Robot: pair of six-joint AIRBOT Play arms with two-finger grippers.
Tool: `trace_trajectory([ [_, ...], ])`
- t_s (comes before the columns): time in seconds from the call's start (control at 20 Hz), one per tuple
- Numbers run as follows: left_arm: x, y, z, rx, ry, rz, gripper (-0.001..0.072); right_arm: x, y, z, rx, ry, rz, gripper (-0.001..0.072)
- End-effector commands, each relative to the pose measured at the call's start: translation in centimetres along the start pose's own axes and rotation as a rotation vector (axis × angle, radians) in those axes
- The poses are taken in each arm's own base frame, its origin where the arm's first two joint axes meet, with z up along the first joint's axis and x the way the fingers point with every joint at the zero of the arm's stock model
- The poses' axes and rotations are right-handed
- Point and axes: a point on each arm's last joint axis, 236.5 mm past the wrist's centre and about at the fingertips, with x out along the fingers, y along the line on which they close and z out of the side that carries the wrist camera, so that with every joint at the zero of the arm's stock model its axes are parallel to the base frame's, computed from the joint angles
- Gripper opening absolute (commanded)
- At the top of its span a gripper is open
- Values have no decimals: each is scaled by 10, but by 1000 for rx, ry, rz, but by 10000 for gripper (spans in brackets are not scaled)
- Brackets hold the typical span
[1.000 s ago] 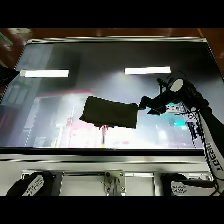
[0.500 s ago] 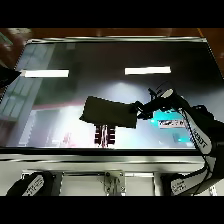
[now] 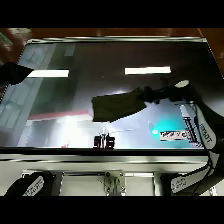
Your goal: Fold the shirts.
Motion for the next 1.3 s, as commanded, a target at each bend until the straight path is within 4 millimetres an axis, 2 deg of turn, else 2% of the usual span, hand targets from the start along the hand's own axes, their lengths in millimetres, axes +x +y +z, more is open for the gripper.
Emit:
trace_trajectory([
  [0.0, 8, -24, -4, 7, 9, -51, 35, -106, -26, 87, 26, -270, -18, 67],
  [0.1, 11, -34, -8, 14, 21, -73, 34, -183, -66, 110, 124, -412, -44, 67],
  [0.15, 12, -37, -9, 18, 27, -82, 34, -218, -90, 111, 185, -465, -57, 67],
  [0.2, 13, -41, -11, 23, 32, -91, 35, -247, -113, 103, 236, -486, -77, 67],
  [0.3, 14, -48, -14, 12, 41, -105, 34, -287, -166, 63, 345, -444, -161, 67],
  [0.4, 17, -52, -16, 17, 49, -116, 34, -308, -218, 2, 470, -314, -308, 67],
  [0.5, 21, -54, -19, 16, 62, -124, 35, -316, -251, -57, 567, -166, -422, 67],
  [0.6, 25, -57, -23, 11, 76, -133, 35, -310, -263, -98, 674, -82, -429, 67],
  [0.7, 30, -60, -26, 13, 91, -142, 35, -302, -265, -120, 745, -73, -422, 67],
  [0.95, 40, -58, -29, 5, 102, -143, 34, -289, -267, -174, 853, -73, -538, 67],
  [1.25, 47, -54, -31, 0, 114, -139, 34, -267, -249, -214, 930, -102, -564, 67],
])
